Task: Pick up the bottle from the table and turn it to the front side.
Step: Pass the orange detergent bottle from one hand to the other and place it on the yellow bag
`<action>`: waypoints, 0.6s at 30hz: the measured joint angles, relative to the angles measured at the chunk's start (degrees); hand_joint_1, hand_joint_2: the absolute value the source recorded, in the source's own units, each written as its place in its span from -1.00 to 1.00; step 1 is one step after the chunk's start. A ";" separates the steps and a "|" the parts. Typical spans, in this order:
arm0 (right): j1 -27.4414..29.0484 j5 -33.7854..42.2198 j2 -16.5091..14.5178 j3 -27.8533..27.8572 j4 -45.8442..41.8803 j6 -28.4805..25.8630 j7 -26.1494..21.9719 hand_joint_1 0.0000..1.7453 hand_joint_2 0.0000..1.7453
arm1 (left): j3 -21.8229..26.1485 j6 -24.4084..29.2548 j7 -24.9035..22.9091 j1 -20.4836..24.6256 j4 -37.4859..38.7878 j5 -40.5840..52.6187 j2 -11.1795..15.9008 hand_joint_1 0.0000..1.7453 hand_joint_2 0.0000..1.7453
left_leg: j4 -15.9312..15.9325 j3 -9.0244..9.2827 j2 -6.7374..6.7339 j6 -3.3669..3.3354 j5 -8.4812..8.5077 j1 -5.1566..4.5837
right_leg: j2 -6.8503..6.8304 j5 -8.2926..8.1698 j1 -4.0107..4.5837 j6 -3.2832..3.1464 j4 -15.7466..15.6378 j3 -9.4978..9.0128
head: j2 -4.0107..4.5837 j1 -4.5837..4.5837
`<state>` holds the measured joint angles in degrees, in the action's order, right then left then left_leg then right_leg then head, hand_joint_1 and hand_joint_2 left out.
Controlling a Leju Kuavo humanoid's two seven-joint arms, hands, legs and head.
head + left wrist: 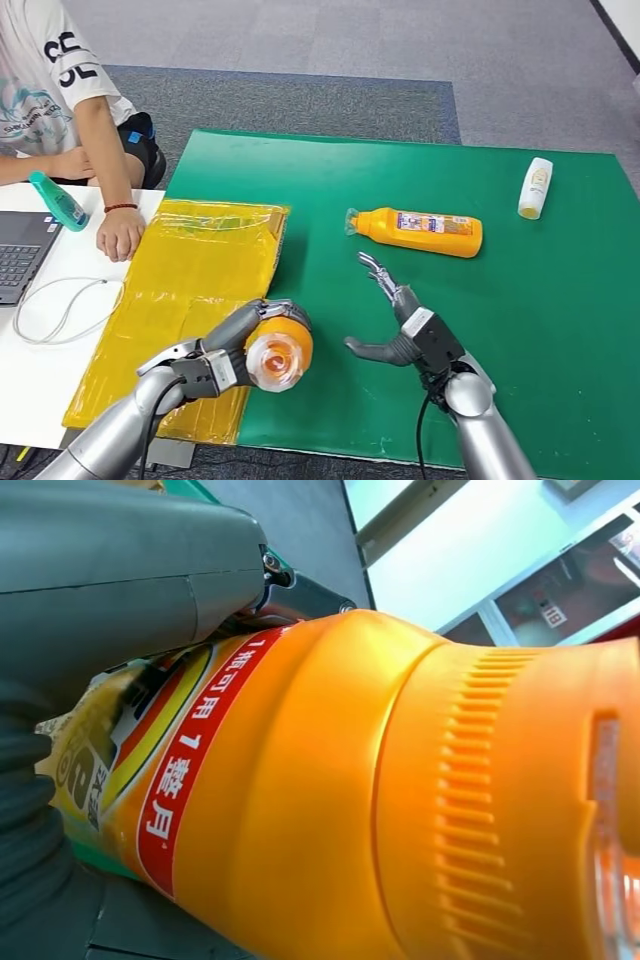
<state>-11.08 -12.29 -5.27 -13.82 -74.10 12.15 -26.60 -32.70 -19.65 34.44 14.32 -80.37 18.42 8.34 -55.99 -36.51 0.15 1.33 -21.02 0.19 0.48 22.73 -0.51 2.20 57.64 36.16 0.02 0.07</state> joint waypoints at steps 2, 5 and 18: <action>-0.06 0.21 -0.11 0.40 0.57 0.43 -0.14 -1.00 1.00 | -0.95 -0.21 -1.68 0.99 0.01 0.30 0.57 1.00 1.00 | 0.00 0.00 0.00 0.00 0.00 0.00 | 0.00 0.00 0.00 0.00 0.00 0.00 | 0.00 -0.01; -0.76 0.42 -0.44 0.63 2.49 1.08 -0.74 -1.00 1.00 | -3.25 -2.59 -4.06 4.51 0.81 -1.37 2.70 1.00 1.00 | 0.00 0.00 0.00 0.04 0.03 0.01 | 0.01 -0.02 0.01 -0.02 0.01 0.01 | -0.01 -0.01; -6.30 1.80 -2.78 0.28 13.39 0.64 -3.86 -1.00 1.00 | -13.03 -23.87 -21.66 34.45 6.49 -37.71 20.17 1.00 1.00 | 0.00 -0.09 -0.04 0.35 0.33 0.26 | 0.02 -0.29 0.29 -0.35 0.08 0.17 | 0.00 0.01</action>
<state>-17.37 -10.49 -8.05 -13.54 -60.71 12.79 -30.46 -45.73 -43.52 12.78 48.77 -73.89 -19.29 28.51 -55.99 -36.60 0.11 1.68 -20.69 0.45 0.50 22.43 -0.22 1.85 57.72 36.33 0.02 0.07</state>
